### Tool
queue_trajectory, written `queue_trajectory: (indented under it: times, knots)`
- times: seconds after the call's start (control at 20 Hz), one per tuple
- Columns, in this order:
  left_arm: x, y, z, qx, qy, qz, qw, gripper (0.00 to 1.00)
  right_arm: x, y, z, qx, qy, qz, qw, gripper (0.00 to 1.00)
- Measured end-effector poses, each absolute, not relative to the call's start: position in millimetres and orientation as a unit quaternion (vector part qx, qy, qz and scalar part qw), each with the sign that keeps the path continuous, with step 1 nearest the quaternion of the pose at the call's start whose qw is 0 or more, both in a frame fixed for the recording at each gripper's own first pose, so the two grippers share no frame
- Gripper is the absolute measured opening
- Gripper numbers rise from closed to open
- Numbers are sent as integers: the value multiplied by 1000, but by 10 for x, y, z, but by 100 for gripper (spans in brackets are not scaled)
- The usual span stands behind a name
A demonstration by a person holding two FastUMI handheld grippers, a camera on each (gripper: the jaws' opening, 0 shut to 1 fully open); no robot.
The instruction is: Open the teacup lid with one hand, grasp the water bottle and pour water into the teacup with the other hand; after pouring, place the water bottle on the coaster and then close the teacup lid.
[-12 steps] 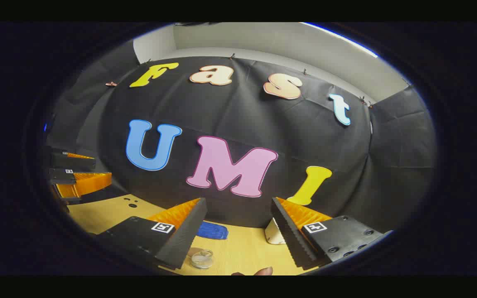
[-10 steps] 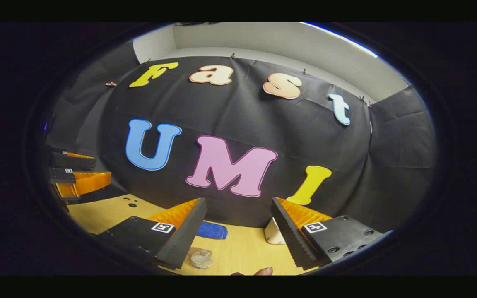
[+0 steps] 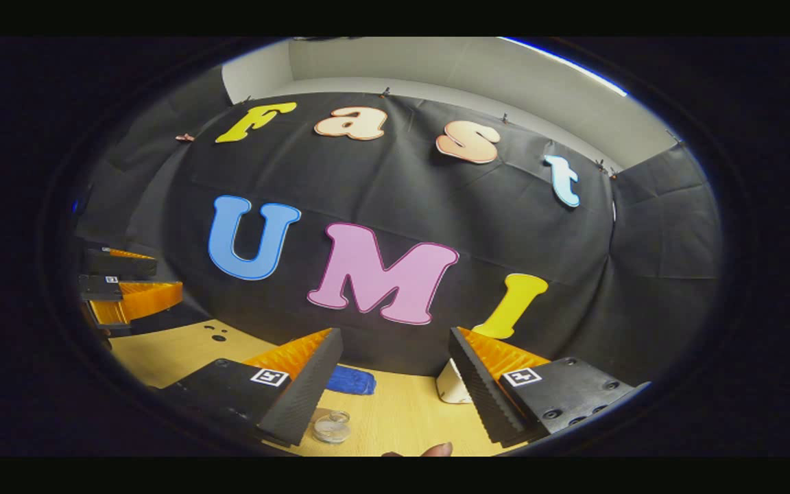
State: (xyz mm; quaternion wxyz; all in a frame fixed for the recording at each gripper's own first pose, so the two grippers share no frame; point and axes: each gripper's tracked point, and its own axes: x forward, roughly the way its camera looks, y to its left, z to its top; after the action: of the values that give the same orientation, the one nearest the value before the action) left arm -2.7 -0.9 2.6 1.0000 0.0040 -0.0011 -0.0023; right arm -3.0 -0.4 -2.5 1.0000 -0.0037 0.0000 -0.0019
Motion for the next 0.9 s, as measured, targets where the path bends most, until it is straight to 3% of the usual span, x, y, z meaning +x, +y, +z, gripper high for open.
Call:
queue_trajectory:
  times: [0.5, 0.9]
  knots:
    - [19, -74, -177, -2, 9, -5, 1000, 98, -28, 59, -206, 17, 1, 5, 1000, 97]
    - [319, -233, -1335, 12, 45, -5, 999, 98, 7, 349, -1220, 18, 47, 33, 998, 97]
